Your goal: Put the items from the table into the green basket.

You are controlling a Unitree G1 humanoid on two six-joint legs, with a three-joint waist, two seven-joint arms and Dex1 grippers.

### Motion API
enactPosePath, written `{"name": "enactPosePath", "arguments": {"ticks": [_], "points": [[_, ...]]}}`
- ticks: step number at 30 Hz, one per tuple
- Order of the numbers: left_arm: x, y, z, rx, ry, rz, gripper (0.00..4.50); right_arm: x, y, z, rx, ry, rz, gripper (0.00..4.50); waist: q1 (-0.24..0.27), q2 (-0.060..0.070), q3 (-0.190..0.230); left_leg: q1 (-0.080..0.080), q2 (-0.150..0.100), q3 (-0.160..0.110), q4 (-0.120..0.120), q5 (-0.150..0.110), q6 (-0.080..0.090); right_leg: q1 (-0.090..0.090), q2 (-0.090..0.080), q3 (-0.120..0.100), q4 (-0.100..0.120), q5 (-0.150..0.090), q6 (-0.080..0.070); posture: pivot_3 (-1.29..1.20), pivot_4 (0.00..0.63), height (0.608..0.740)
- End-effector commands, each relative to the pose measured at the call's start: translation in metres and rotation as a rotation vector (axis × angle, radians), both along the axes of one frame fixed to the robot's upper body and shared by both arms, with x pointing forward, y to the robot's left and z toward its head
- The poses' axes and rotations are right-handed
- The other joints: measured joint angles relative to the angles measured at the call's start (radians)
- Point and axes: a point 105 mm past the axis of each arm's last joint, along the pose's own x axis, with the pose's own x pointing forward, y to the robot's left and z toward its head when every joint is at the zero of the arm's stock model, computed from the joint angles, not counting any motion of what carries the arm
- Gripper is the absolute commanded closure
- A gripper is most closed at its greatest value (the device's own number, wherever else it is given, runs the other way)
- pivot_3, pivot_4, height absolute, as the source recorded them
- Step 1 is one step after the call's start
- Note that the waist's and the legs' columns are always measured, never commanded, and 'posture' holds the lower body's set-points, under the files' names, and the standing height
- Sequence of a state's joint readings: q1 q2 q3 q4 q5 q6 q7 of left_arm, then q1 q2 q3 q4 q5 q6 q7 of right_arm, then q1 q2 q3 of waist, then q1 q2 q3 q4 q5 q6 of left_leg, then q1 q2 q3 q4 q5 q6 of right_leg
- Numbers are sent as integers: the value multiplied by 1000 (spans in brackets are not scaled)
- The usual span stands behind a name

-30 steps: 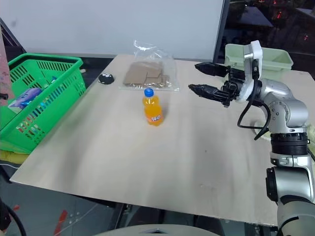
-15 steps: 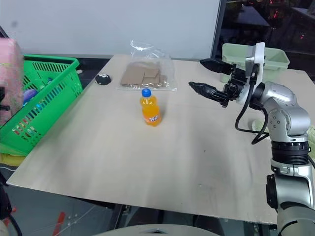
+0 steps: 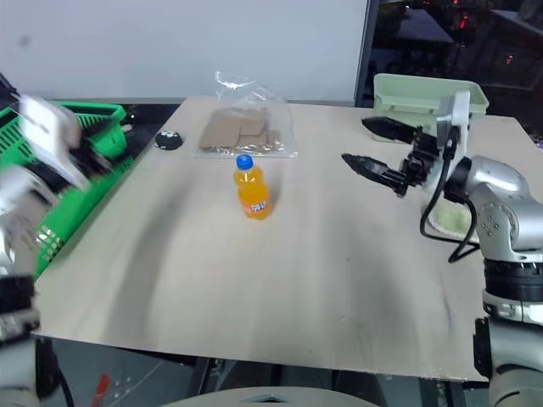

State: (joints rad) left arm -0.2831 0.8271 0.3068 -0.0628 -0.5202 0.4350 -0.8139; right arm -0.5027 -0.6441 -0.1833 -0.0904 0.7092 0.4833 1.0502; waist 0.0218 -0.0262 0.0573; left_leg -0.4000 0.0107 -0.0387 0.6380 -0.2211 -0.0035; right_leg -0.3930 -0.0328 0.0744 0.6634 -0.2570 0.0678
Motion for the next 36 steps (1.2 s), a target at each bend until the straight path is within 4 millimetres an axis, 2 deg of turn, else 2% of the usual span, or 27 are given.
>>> {"name": "enactPosePath", "arguments": {"ticks": [1, 3, 7, 12, 25, 30, 36], "points": [[-9, -4, 3, 32, 1, -6, 36, -9, -9, 17, -2, -66, -30, 0, -16, 2, 0, 1, 0, 0, 0, 0, 0, 0, 1, 0, 1, 0, 0, 58, 0, 740], [-9, -14, -11, 28, 15, -19, 36, -11, -13, 17, -3, -63, -50, 0, -28, 4, -1, 3, 2, 0, 0, 0, 0, 0, 3, 1, 1, 0, 0, 16, 0, 740], [-6, -45, -27, -78, 8, -53, 36, -14, -22, 18, -4, -54, -86, 0, -36, 5, -2, 5, 1, 1, 3, 0, 0, 5, 3, 1, 0, 0, 0, 4, 0, 740], [6, -68, -47, -106, 20, -46, 36, -19, -25, 3, -67, -6, -106, 0, -36, 5, -2, 4, 0, 1, 8, 0, 0, 8, 2, 2, -2, 1, 0, -24, 0, 740], [35, -80, -61, -96, 40, -12, 36, -28, -32, -35, -240, 96, -153, 0, -65, 5, -2, 4, 0, 1, 10, 0, 0, 8, 3, 2, -1, 1, 0, -77, 0, 740], [44, -87, -60, -109, 23, -12, 36, -28, -29, -32, -227, 90, -148, 0, -68, 5, -2, 4, 0, 1, 10, 0, 0, 8, 3, 3, -1, 0, 0, -77, 0, 740], [52, -93, -71, -77, 29, 4, 36, -28, -24, -28, -213, 77, -131, 0, -67, 5, -2, 4, 0, 1, 10, 0, 0, 8, 3, 3, -1, 1, 0, -87, 0, 740]]}}
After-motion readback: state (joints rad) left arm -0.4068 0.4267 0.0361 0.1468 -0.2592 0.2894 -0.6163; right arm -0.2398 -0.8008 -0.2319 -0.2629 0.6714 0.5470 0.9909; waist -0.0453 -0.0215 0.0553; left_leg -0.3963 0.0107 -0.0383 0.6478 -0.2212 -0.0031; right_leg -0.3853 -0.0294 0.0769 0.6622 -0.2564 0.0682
